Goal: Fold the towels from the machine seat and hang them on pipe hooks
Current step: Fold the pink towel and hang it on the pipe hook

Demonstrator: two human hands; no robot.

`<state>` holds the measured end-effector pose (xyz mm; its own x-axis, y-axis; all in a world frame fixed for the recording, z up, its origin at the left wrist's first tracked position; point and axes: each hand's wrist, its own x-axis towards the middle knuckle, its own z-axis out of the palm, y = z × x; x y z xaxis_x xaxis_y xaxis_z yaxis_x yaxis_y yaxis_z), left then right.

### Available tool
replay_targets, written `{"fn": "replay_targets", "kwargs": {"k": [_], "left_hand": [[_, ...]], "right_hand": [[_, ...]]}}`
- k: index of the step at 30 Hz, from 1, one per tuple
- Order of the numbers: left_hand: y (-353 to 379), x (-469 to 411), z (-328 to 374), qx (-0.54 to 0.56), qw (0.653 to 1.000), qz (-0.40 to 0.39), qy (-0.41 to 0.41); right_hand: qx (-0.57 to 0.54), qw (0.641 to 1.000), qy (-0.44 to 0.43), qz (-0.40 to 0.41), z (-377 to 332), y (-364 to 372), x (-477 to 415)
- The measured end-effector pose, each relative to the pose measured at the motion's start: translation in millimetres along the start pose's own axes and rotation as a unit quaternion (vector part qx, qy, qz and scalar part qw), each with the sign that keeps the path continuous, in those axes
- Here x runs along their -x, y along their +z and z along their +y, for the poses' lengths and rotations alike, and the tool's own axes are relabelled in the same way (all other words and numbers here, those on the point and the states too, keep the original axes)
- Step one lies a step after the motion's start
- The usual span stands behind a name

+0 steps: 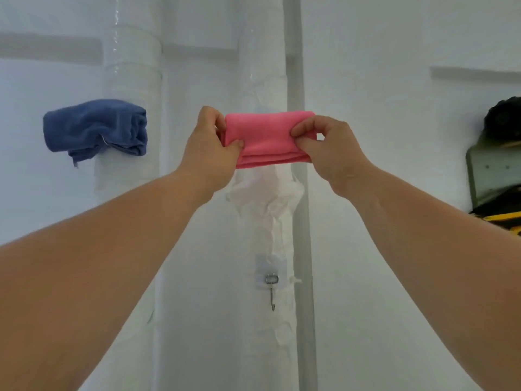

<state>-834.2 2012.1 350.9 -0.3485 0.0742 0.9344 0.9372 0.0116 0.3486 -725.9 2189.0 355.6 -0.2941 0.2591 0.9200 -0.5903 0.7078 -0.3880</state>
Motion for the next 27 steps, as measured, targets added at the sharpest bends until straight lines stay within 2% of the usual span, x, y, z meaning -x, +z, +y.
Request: {"fn": "replay_targets", "kwargs": {"k": [4,8,12,22,27], "left_hand": [[14,-53,11,-0.005,0.999,0.032,0.02],[28,-78,-3,-0.022,0.999,0.043,0.005],[37,-82,-20,-0.05,0.998,0.045,0.006],[42,-69,-30,-0.032,0.999,0.026,-0.013],[42,-57,-34,0.001,0.998,-0.018,-0.055]], "right_hand": [[-0.022,1.0,-0.022,-0.002,2,-2,-59],[-0.025,1.0,-0.002,-0.015,23,9,-89],[-0.016,1.0,0.0,-0.004,43,22,-91],[-0.001,1.0,-0.017,0.004,54,21,-80],[-0.072,0.997,0.033,-0.014,64,18,-66]]}}
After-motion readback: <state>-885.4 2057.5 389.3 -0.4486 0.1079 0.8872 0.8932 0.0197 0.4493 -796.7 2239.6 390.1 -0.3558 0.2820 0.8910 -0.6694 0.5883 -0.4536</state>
